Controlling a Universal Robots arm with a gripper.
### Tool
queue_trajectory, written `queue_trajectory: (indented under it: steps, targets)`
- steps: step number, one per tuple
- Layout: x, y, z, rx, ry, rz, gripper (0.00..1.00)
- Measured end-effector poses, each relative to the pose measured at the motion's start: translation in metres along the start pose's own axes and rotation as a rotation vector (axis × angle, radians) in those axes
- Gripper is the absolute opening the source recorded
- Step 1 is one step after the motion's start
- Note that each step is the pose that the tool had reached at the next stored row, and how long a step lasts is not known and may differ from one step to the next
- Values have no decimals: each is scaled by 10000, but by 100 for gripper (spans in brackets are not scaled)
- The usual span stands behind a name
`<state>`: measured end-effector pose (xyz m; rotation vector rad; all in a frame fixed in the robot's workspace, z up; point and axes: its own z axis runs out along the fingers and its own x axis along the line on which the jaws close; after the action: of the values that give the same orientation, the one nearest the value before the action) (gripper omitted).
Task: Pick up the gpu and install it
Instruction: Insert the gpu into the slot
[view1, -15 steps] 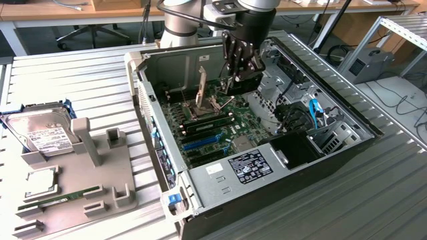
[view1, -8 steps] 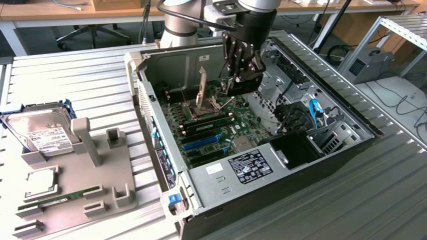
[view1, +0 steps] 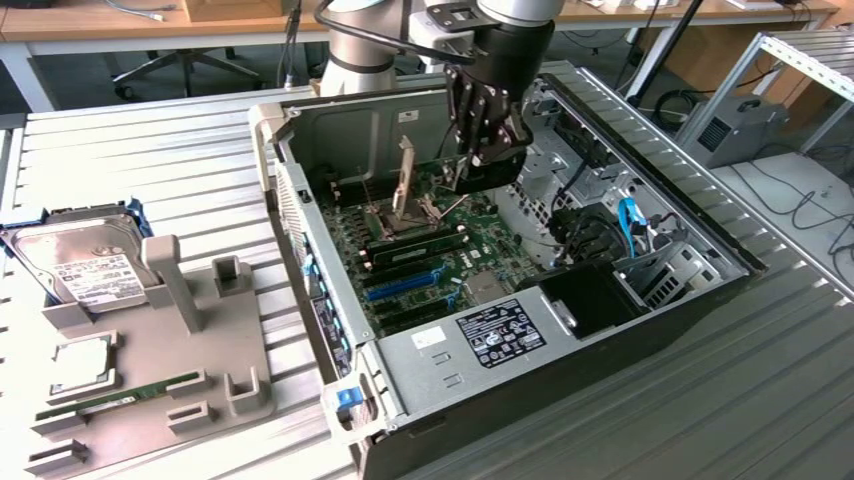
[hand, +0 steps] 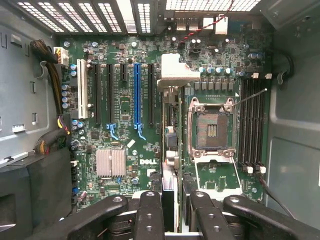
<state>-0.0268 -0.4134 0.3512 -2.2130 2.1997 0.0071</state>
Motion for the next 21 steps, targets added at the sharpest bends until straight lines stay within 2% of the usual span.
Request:
queue_trajectory:
  steps: [21]
  targets:
    - [46, 0, 9, 0, 0, 0, 26]
